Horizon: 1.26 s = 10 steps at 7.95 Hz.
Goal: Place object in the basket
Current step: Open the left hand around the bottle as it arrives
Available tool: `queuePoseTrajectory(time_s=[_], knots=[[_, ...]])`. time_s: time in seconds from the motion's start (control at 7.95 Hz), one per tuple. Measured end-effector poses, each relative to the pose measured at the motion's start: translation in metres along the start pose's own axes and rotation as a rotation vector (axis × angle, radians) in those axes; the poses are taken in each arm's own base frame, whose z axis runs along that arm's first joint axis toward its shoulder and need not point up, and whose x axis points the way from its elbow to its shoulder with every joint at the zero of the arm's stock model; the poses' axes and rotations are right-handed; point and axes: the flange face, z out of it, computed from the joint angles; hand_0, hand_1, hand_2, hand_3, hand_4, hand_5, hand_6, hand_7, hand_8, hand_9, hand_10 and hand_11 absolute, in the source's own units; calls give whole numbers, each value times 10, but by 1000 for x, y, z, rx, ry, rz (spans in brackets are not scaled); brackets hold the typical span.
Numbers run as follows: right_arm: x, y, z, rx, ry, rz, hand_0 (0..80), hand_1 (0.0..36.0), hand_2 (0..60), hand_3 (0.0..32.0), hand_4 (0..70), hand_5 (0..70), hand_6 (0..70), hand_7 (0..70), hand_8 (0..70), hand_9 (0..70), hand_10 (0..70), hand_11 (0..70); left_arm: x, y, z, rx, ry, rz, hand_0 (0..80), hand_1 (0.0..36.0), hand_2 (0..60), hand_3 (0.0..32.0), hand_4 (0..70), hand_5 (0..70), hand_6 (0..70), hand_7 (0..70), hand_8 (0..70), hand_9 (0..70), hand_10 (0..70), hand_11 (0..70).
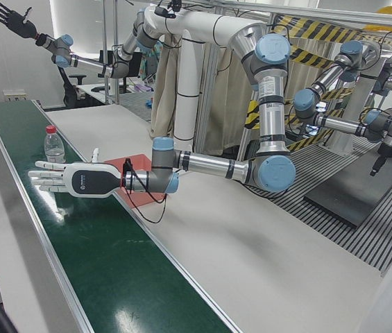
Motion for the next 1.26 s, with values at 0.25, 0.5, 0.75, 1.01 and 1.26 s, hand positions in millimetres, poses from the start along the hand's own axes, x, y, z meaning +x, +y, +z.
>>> queuePoseTrajectory(time_s=[0.25, 0.5, 0.75, 1.01, 1.26], knots=[[0, 0, 0, 0, 0, 0, 0, 0, 0, 0, 0, 0, 0, 0, 0, 0, 0, 0, -9, -4, 4, 1, -9, 2, 500, 66, 0, 0, 95, 116, 16, 0, 17, 7, 55, 91], [0, 0, 0, 0, 0, 0, 0, 0, 0, 0, 0, 0, 0, 0, 0, 0, 0, 0, -11, -1, 9, -3, -9, 0, 498, 64, 0, 0, 89, 108, 13, 0, 13, 4, 53, 89], [0, 0, 0, 0, 0, 0, 0, 0, 0, 0, 0, 0, 0, 0, 0, 0, 0, 0, -17, 0, 11, -4, -16, -1, 499, 65, 0, 0, 93, 113, 15, 0, 15, 7, 51, 86], [0, 0, 0, 0, 0, 0, 0, 0, 0, 0, 0, 0, 0, 0, 0, 0, 0, 0, -22, 2, 18, -5, -21, -3, 502, 68, 0, 0, 97, 118, 15, 0, 14, 6, 50, 85], [0, 0, 0, 0, 0, 0, 0, 0, 0, 0, 0, 0, 0, 0, 0, 0, 0, 0, -24, 6, 31, -9, -18, -5, 503, 70, 0, 0, 99, 123, 18, 0, 17, 10, 51, 87]])
